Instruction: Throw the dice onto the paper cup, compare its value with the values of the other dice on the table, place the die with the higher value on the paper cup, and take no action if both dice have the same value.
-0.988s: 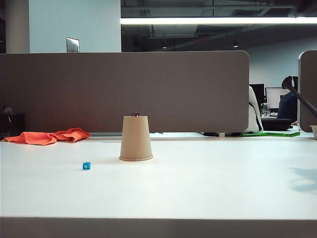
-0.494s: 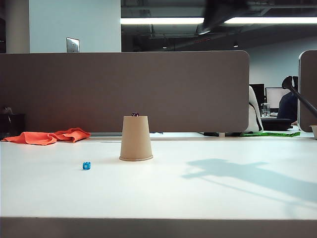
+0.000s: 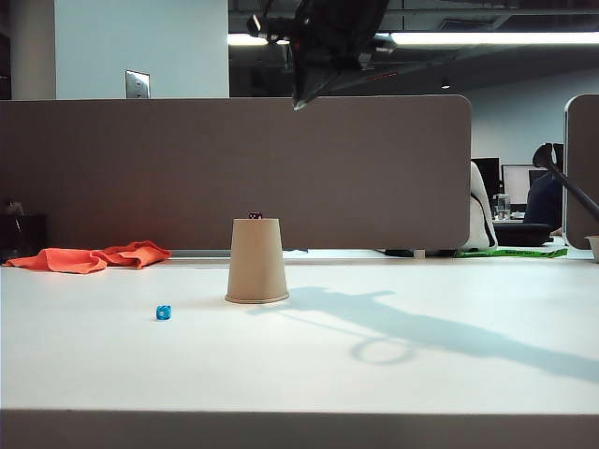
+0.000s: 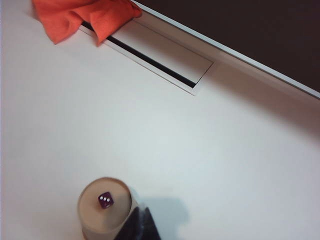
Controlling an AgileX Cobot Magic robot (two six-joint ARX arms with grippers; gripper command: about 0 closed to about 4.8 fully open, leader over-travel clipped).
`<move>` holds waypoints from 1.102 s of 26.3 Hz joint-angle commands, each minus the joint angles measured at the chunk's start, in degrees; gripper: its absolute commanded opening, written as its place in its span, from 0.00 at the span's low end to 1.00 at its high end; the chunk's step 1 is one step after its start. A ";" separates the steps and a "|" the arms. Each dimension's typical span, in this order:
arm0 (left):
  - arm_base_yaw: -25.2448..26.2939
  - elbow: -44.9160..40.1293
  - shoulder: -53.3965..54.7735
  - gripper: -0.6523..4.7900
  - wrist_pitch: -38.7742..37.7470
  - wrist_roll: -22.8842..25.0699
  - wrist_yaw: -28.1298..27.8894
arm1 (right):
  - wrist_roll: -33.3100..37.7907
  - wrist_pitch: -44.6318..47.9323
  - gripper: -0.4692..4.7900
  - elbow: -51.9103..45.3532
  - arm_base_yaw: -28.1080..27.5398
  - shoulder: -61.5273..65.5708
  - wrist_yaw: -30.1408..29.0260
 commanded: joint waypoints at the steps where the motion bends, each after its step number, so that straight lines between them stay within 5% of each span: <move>1: 0.02 0.28 0.04 0.11 0.50 0.22 0.31 | -0.13 1.38 0.09 2.82 0.02 3.28 -0.13; 8: 0.04 0.28 0.00 0.11 0.52 -0.22 0.26 | -0.02 6.01 0.10 2.93 -0.04 8.28 -3.80; 10: 0.04 0.28 0.00 0.11 0.50 -0.22 0.28 | 0.15 6.49 0.21 2.93 -0.07 9.22 -3.89; 16: 0.04 0.28 0.00 0.11 0.50 -0.22 0.28 | 0.09 6.80 0.31 2.93 -0.31 11.76 -6.27; 29: 0.04 0.28 -0.02 0.11 0.52 -0.22 0.26 | 0.13 6.40 0.38 2.93 0.04 12.81 -6.12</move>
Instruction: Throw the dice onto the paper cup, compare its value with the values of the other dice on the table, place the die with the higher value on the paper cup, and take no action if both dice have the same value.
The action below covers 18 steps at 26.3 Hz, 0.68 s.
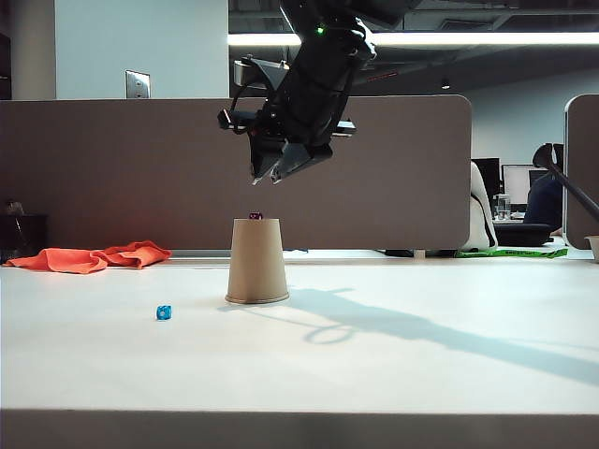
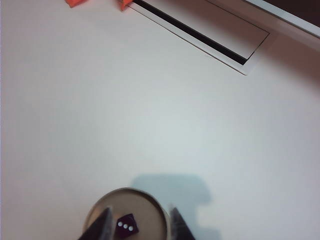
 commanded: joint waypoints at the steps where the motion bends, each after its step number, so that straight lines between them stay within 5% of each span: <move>1: 0.04 0.28 0.02 0.11 0.55 0.00 0.28 | 0.04 0.50 0.38 0.22 0.33 0.11 -0.07; 18: 0.04 0.28 0.02 0.11 0.61 0.02 0.24 | 1.92 0.94 0.50 0.22 0.39 3.15 -1.57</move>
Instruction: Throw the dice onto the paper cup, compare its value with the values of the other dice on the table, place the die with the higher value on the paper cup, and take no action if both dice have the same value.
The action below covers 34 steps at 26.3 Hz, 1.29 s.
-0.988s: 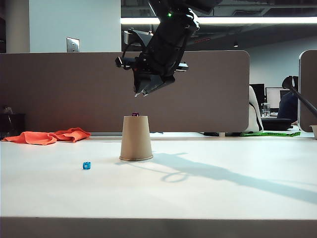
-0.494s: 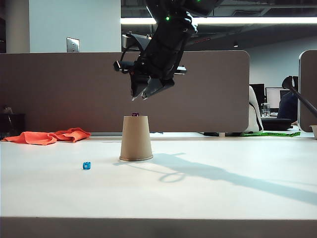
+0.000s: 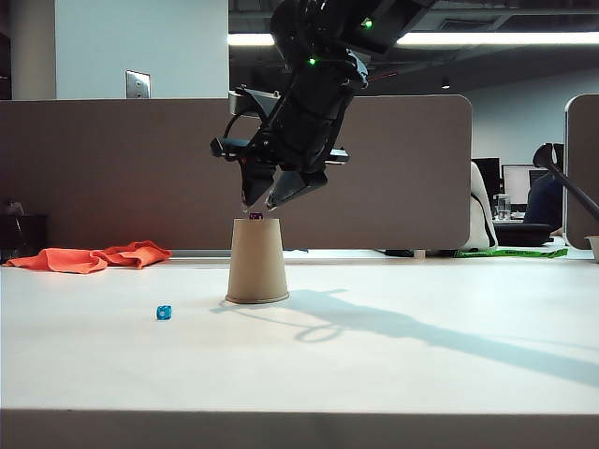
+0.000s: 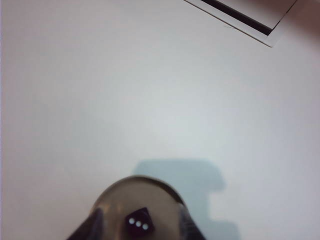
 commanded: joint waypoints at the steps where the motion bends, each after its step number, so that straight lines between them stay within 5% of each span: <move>1: 0.04 0.28 -0.04 0.11 0.59 0.02 0.24 | 0.07 0.98 0.50 0.22 0.07 -0.04 -0.15; 31: 0.04 0.28 -0.04 0.11 0.59 0.02 0.24 | 0.04 5.27 0.49 0.22 0.07 2.99 0.02; 34: 0.04 0.28 -0.04 0.11 0.59 0.02 0.24 | 0.04 5.27 0.39 0.22 0.02 2.99 0.07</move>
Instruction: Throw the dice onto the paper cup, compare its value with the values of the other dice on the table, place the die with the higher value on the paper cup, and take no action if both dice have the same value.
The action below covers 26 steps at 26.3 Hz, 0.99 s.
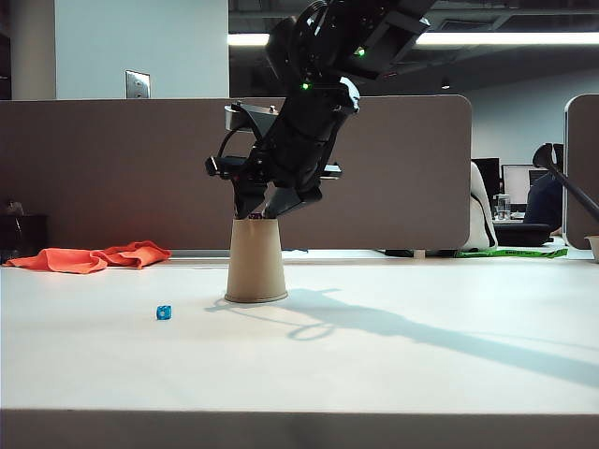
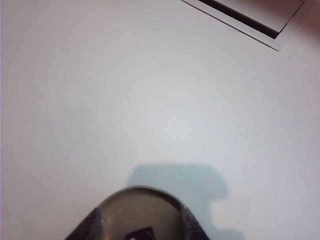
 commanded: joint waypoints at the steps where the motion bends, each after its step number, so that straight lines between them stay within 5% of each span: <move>1: 0.04 0.28 0.00 0.11 0.59 0.00 0.24 | 0.04 0.68 0.35 0.20 0.00 -0.11 0.11; 15: 0.04 0.28 0.00 0.11 0.61 0.00 0.24 | 0.04 0.66 0.19 0.20 0.00 -0.11 0.09; 26: 0.04 0.28 -0.02 0.11 0.83 0.00 0.24 | 0.04 0.59 0.18 0.22 0.00 -1.46 0.13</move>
